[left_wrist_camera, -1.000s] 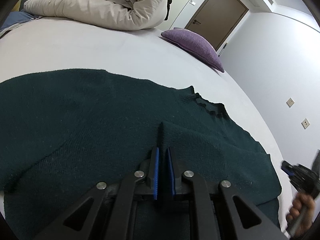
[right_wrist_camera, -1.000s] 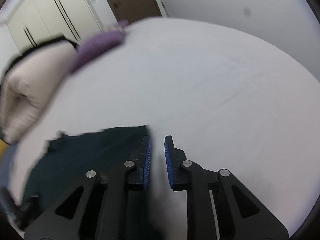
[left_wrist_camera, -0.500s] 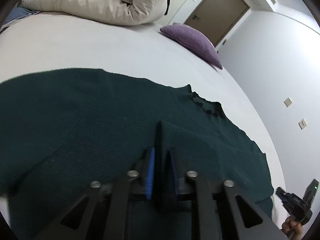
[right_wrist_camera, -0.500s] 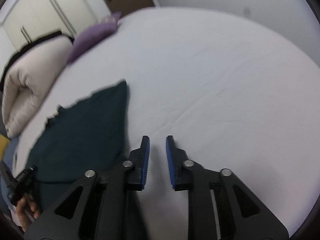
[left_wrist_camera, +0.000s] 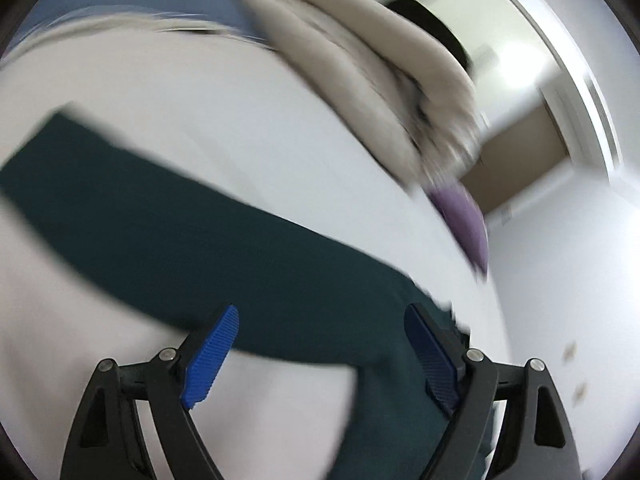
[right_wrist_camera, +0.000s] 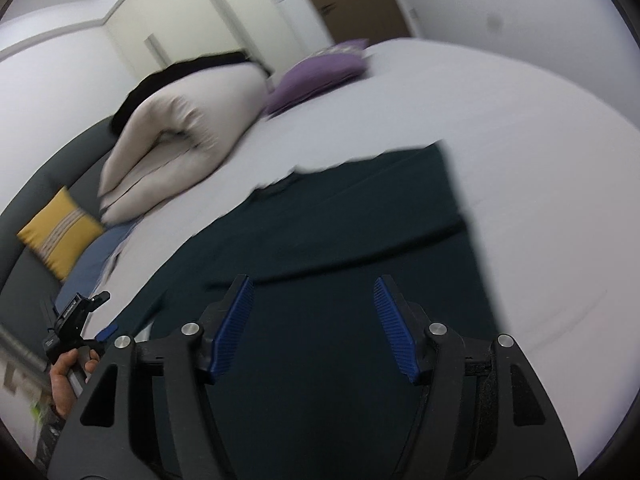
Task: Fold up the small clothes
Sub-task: 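Grasp the other sleeve with the left gripper and fold it across the body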
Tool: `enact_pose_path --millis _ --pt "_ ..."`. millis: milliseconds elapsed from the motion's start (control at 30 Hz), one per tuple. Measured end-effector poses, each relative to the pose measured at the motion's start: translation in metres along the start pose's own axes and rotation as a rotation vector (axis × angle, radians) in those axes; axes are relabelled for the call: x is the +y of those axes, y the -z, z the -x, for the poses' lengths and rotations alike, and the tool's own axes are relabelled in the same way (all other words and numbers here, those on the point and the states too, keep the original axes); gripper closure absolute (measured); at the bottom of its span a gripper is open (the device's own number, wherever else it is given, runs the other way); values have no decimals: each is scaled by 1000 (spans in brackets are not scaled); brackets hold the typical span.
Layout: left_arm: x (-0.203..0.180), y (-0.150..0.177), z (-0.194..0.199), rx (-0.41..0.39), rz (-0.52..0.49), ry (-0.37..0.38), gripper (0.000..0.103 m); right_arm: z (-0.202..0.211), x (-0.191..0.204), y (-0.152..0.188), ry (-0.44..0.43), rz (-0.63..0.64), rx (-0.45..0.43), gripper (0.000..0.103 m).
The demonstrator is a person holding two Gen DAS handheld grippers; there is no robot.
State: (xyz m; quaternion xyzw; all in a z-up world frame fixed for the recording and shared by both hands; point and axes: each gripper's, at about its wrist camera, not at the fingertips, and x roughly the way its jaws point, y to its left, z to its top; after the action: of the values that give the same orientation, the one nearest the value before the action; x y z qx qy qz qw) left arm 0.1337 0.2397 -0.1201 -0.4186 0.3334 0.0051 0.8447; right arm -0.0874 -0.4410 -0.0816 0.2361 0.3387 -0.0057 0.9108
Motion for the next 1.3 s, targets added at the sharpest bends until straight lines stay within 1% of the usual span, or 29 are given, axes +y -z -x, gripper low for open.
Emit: enact_pose_path --millis 33,167,233,300,333,367,400,467,500,533,567,600,633,700,733,800,833,900,933,967,1000,1033,1067,1100,1133,1200,1267,1300 --pt "29 -9 17 -26 87 0 21 -5 11 5 -12 4 12 42" --pt "103 -27 52 -101 322 9 22 -24 55 25 -60 13 63 42" --pt "121 -30 56 -131 384 0 23 -27 69 35 -66 23 77 42" --pt "139 -34 58 -161 448 7 24 -37 83 39 -69 23 86 42" --pt "145 -36 57 -174 474 13 24 -36 87 40 -70 22 89 42" --pt "153 -43 54 -185 500 11 25 -38 94 42 -68 19 93 42" --pt "152 -41 50 -191 512 6 25 -46 95 39 -68 15 96 42" --pt "159 -53 44 -214 542 3 26 -52 102 39 -66 7 98 42" --pt "159 -53 42 -221 549 -3 33 -60 102 33 -65 1 101 42" --pt "161 -54 40 -225 561 -19 45 -63 105 33 -64 -3 102 42" --pt "162 -58 34 -223 577 -34 52 -67 103 29 -59 -6 98 42" --pt "162 -61 29 -220 585 -43 66 -70 101 28 -61 -12 102 42" --pt "162 -65 25 -211 581 -68 79 -71 100 28 -64 -17 103 42" --pt "161 -61 32 -192 553 -95 92 -76 100 28 -72 -30 108 42" --pt "154 -62 33 -189 521 -99 95 -76 98 28 -77 -36 109 42" --pt "124 -65 35 -195 401 -111 95 -68 88 27 -83 -52 106 42" --pt "97 -65 34 -190 310 -109 94 -69 86 27 -86 -61 106 42" --pt "56 -60 31 -177 187 -96 94 -68 78 28 -89 -81 107 42" --pt "22 -53 24 -152 83 -78 94 -66 73 29 -89 -92 104 42" --pt "-2 -47 19 -136 15 -69 94 -65 70 30 -90 -101 102 42" --pt "-37 -34 12 -120 -90 -66 94 -63 65 30 -89 -112 98 42" --pt "-59 -22 7 -106 -164 -65 94 -59 61 34 -86 -124 90 42" --pt "-99 3 -4 -78 -308 -63 94 -57 56 34 -85 -138 83 42" --pt "-119 18 -11 -62 -385 -66 94 -56 51 33 -83 -154 78 42" --pt "-146 43 -21 -37 -497 -74 94 -55 47 33 -81 -168 75 42" --pt "-186 102 -43 8 -703 -79 94 -56 38 31 -80 -201 79 42" --pt "-204 149 -64 48 -826 -96 93 -59 29 28 -86 -217 90 42" --pt "-206 165 -73 73 -861 -106 92 -62 28 29 -88 -221 97 42"
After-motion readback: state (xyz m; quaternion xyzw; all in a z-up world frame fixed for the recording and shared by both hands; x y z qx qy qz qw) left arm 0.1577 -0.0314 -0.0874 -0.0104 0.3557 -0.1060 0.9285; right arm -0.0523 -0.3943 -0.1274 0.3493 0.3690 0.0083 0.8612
